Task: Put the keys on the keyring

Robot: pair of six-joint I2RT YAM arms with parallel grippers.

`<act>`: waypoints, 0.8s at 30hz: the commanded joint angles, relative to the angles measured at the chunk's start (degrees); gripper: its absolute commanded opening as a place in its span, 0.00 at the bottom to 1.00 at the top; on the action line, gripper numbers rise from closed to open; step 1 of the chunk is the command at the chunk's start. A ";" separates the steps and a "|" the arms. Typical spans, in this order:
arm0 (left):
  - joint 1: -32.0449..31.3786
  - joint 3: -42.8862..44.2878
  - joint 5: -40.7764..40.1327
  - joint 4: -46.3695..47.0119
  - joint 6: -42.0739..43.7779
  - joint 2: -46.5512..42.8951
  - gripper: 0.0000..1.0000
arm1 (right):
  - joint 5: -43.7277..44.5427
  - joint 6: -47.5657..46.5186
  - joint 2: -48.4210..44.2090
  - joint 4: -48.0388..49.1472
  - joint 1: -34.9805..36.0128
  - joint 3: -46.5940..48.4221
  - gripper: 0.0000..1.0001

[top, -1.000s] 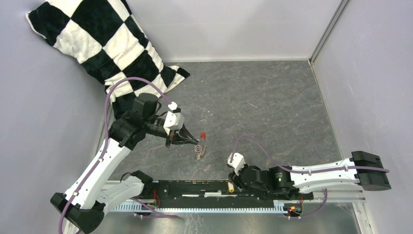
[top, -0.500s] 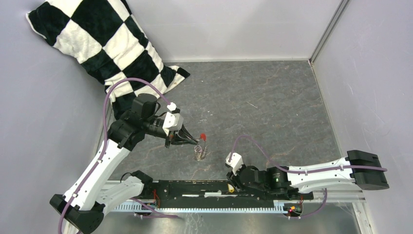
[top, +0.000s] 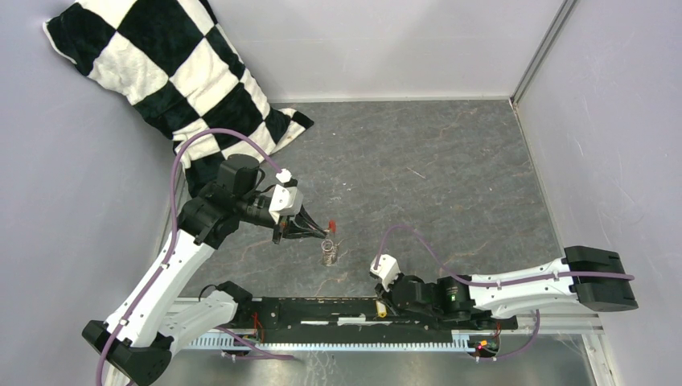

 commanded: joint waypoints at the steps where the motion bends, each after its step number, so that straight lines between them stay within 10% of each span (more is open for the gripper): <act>1: -0.06 1.94 -0.05 0.53 0.97 -0.96 0.02 | 1.83 1.10 -0.19 1.70 0.56 0.33 0.28; 12: -0.06 1.81 -1.29 0.53 0.79 -1.84 0.02 | 5.96 -4.65 -5.91 4.03 0.19 0.75 0.00; 22: -0.06 1.51 -1.29 0.52 1.12 -2.08 0.02 | 0.32 -6.78 -8.73 2.73 -5.74 0.57 0.02; 24: -0.08 1.41 -1.27 0.53 1.15 -2.16 0.02 | -1.88 -3.82 -7.28 -0.13 -5.38 1.05 0.28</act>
